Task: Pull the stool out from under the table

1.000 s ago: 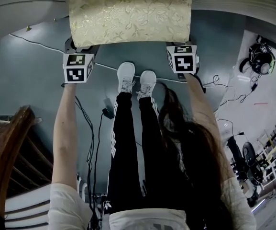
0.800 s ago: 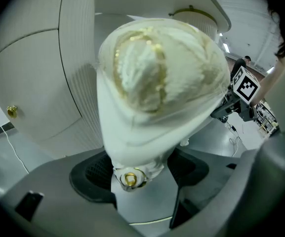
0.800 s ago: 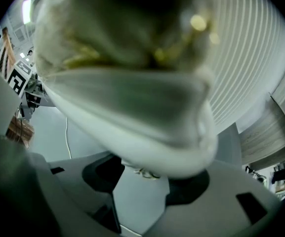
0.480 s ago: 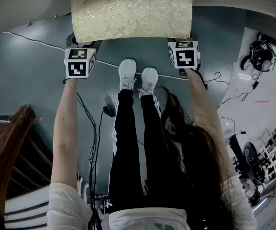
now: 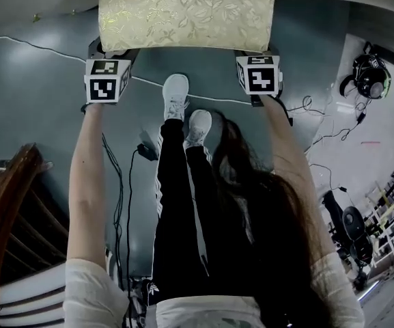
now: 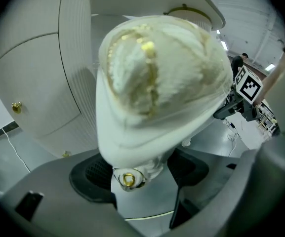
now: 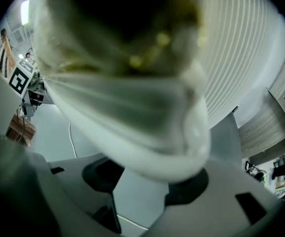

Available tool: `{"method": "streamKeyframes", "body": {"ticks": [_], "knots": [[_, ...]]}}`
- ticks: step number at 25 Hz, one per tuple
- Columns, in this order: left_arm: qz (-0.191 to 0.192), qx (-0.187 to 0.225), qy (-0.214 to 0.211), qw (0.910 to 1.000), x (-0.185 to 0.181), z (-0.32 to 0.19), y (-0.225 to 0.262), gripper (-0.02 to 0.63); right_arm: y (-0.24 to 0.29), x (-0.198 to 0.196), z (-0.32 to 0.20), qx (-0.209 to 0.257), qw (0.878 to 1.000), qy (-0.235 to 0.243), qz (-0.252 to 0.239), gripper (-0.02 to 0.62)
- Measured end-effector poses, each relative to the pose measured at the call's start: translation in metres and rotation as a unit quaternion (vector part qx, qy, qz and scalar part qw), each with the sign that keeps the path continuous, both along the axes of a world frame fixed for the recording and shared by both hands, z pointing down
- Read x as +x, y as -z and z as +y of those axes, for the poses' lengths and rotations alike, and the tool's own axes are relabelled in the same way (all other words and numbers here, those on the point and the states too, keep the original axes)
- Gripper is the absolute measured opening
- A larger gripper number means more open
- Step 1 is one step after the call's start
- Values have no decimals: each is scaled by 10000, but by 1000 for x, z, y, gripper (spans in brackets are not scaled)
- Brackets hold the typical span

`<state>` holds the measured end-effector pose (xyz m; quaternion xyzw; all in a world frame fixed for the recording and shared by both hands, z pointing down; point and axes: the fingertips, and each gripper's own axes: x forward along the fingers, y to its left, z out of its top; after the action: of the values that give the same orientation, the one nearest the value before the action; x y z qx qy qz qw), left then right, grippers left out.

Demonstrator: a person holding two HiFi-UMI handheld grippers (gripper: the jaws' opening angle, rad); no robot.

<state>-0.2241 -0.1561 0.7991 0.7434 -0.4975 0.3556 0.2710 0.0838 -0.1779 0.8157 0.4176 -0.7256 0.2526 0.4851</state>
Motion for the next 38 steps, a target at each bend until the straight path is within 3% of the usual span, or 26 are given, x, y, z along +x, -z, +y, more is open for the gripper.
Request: {"method": "streamKeyframes", "body": {"ticks": [6, 19, 23, 38], "knots": [[13, -188, 210, 9996, 13, 38, -7, 328, -2, 11, 21, -4, 9998, 157, 97, 258], [-55, -390, 166, 9991, 37, 105, -19, 328, -15, 37, 87, -45, 9998, 184, 113, 256], [-83, -519, 136, 9985, 29, 133, -16, 328, -10, 29, 113, -88, 9996, 217, 147, 256], [-92, -602, 115, 9981, 26, 137, -6, 328, -6, 26, 122, -236, 9996, 96, 129, 256]]}}
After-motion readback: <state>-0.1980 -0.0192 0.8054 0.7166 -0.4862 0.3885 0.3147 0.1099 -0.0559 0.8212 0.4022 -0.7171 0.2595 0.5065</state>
